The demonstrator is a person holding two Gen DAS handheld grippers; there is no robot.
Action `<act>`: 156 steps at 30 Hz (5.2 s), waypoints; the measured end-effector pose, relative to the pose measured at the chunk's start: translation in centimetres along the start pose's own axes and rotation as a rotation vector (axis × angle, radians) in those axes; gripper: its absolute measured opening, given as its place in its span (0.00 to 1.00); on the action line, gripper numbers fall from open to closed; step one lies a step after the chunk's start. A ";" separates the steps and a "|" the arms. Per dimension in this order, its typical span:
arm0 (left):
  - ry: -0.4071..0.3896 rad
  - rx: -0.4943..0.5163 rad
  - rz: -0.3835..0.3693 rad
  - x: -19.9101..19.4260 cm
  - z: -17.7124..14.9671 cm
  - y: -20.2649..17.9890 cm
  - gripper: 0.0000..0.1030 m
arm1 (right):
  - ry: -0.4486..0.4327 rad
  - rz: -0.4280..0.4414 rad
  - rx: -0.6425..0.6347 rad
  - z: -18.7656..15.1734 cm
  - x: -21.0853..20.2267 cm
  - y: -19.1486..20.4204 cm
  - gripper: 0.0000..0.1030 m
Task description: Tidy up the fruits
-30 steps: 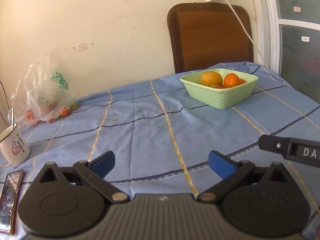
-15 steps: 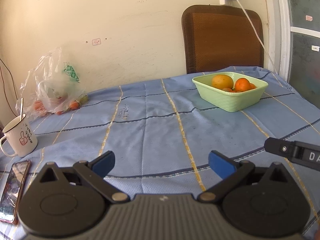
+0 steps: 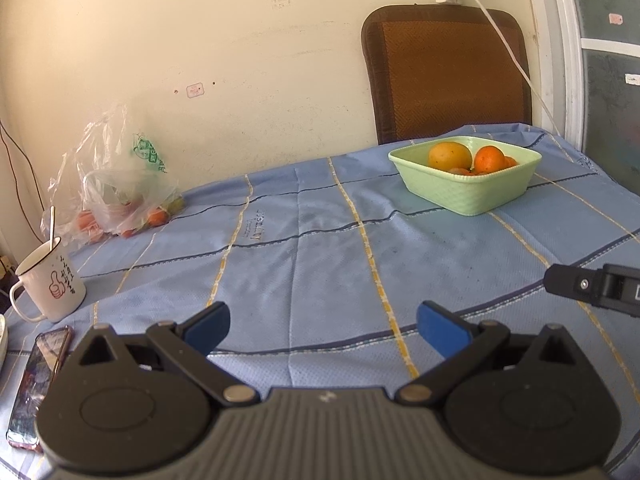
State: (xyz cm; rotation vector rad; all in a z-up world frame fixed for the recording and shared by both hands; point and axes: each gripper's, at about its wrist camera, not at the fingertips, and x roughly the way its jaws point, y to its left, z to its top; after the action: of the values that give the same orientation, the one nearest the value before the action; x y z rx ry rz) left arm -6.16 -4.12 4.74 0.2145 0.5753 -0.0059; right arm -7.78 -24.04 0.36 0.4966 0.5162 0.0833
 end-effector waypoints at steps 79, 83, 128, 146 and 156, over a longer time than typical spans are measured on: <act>0.238 -0.088 -0.151 3.1 -1.9 -0.3 1.00 | -0.012 -0.018 -0.021 -0.6 -0.1 -0.4 0.60; 0.245 -0.086 -0.152 3.1 -1.8 -0.3 1.00 | -0.028 -0.018 -0.040 -0.6 -0.4 -0.1 0.60; 0.182 -0.069 -0.008 1.6 -1.6 -0.2 1.00 | -0.084 -0.029 -0.071 -0.9 -1.2 1.0 0.60; 0.178 -0.053 0.009 1.6 -1.7 -0.3 1.00 | -0.079 -0.030 -0.066 -1.0 -1.2 1.0 0.60; 0.184 -0.052 0.017 1.6 -1.7 -0.4 1.00 | -0.078 -0.029 -0.063 -0.9 -1.1 0.9 0.60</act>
State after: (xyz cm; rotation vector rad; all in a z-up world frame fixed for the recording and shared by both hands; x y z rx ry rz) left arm -5.74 -4.04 2.40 0.1700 0.7558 0.0453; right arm -9.17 -23.04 0.59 0.4289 0.4430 0.0525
